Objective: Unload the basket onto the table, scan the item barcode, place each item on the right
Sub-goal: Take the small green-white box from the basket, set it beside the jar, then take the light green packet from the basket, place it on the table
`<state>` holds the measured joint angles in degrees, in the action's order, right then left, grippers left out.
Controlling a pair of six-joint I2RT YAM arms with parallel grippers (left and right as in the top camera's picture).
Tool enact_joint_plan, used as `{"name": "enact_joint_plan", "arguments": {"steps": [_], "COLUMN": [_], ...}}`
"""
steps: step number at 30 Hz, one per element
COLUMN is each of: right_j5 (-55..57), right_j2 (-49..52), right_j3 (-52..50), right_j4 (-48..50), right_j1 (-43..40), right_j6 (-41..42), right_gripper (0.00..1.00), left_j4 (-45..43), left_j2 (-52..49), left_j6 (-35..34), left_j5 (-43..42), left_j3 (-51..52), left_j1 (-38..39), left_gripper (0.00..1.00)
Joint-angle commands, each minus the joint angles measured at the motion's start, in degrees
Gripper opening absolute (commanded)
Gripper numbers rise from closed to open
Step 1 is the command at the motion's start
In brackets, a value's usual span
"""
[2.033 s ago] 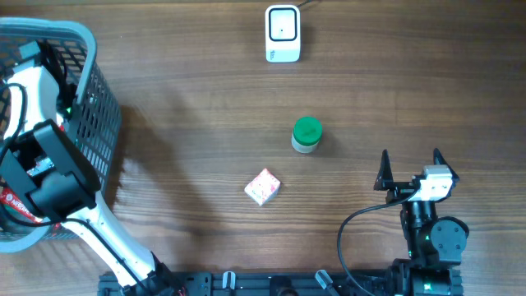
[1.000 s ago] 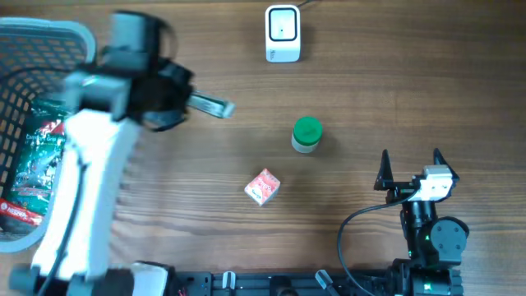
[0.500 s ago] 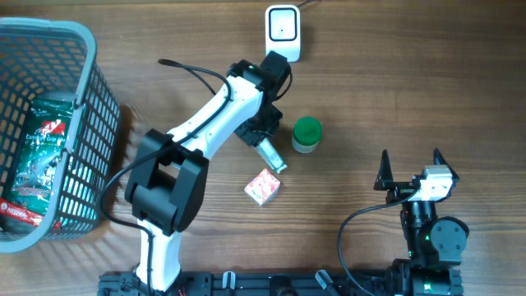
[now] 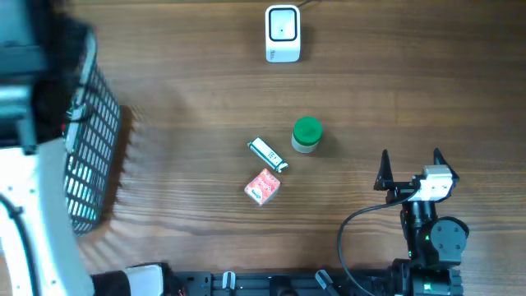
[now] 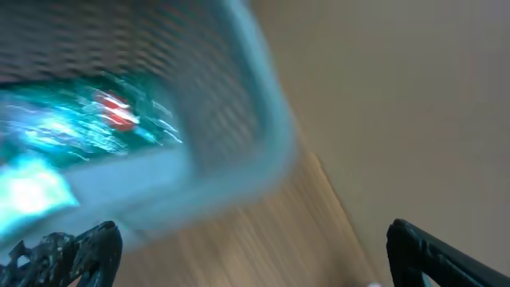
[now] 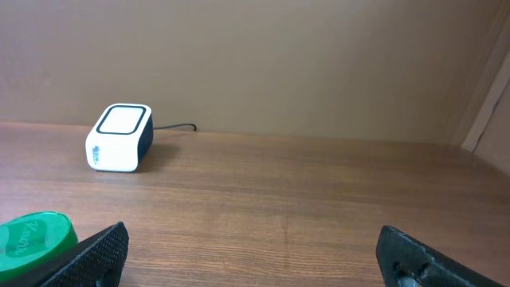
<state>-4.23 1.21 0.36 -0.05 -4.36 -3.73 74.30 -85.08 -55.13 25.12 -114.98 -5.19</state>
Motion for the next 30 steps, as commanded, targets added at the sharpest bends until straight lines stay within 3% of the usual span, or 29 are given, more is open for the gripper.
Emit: {"name": "enact_joint_plan", "arguments": {"steps": [1, 3, 7, 16, 17, 19, 21, 22, 25, 30], "right_j5": [0.4, 0.4, 0.4, 0.4, 0.4, 0.4, 0.4, 0.4, 0.4, 0.4], "right_j2": [-0.4, -0.4, -0.4, -0.4, -0.4, -0.4, -0.4, -0.4, -0.4, -0.4], "right_j3": [-0.1, -0.1, -0.1, -0.1, -0.1, -0.1, -0.1, -0.1, -0.1, -0.1], "right_j4": [0.2, 0.2, 0.2, 0.2, 0.2, 0.2, 0.2, 0.2, 0.2, 0.2], "right_j1": [0.0, 0.0, 0.0, 0.0, 0.0, 0.0, 0.0, 0.0, 0.0, 0.0], "right_j6": [0.7, 0.7, 0.7, 0.7, 0.7, 0.7, 0.7, 0.7, 0.7, 0.7], "right_gripper": [1.0, 1.0, 1.0, 1.0, 1.0, 1.0, 1.0, 1.0, 1.0, 1.0], "left_j4": [4.9, 7.9, 8.9, -15.8, -19.7, -21.4, -20.6, -19.2, -12.4, 6.1], "left_j2": [-4.9, -10.7, -20.2, -22.9, -22.9, -22.9, -22.4, -21.4, -17.8, -11.2], "left_j6": [1.0, 3.2, 5.9, 5.9, 5.2, 5.0, 5.0, 5.0, 5.0, 5.0], "left_j5": [-11.7, -19.0, -20.6, -20.7, -20.6, -20.7, -21.3, -22.5, -26.6, -30.4], "left_j3": [1.1, 3.3, 11.3, 44.7, 49.3, 51.4, 50.6, 48.7, 37.2, -0.1], "left_j1": [-18.4, -28.6, -33.5, -32.9, -32.9, -32.9, -33.0, -33.0, -33.0, -32.5], "left_gripper": [1.0, 1.0, 1.0, 1.0, 0.97, 0.53, 0.15, 0.05, 0.04, 0.04]}}
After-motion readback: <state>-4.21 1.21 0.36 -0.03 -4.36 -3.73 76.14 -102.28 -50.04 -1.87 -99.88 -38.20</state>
